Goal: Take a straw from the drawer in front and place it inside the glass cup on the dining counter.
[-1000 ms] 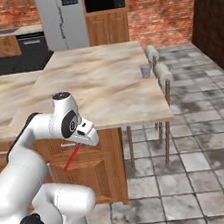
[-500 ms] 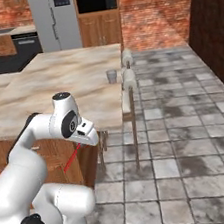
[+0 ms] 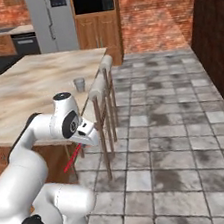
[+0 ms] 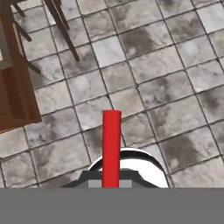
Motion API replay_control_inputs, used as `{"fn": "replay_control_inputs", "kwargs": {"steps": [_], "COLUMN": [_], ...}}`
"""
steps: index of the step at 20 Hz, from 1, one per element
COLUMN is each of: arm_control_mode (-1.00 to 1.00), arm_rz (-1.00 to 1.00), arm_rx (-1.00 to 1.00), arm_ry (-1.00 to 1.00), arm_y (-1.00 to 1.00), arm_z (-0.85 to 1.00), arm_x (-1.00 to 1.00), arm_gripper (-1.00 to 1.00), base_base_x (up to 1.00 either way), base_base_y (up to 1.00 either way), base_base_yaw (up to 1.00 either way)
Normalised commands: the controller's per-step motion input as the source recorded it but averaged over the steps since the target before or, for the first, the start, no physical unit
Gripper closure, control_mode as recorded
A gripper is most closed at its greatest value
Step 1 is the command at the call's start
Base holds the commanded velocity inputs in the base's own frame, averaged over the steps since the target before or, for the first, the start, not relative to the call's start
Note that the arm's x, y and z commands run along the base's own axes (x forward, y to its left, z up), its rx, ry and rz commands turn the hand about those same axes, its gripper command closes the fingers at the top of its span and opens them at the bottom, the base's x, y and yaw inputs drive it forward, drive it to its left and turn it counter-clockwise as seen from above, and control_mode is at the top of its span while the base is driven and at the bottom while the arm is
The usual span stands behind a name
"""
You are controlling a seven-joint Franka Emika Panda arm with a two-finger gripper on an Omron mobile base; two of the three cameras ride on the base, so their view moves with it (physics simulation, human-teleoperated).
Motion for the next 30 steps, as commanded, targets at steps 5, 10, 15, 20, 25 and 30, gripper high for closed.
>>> {"fn": "replay_control_inputs", "kwargs": {"steps": [5,10,15,20,25,30], "arm_control_mode": [1.0,1.0,1.0,1.0,1.0,1.0], "arm_rz": [0.0,0.0,0.0,0.0,0.0,0.0], "arm_rx": [0.0,0.0,0.0,0.0,0.0,0.0], "arm_ry": [0.0,0.0,0.0,0.0,0.0,0.0], "arm_y": [0.0,0.0,0.0,0.0,0.0,0.0], "arm_z": [0.0,0.0,0.0,0.0,0.0,0.0], "arm_x": [0.0,0.0,0.0,0.0,0.0,0.0], "arm_gripper": [1.0,1.0,1.0,1.0,1.0,1.0], "base_base_x": [0.57,0.57,0.55,0.52,0.42,0.21], "base_base_y": [-0.85,-0.79,-0.65,-0.57,-0.54,-0.66], "base_base_yaw": [0.28,0.37,0.5,0.54,0.56,0.53]}}
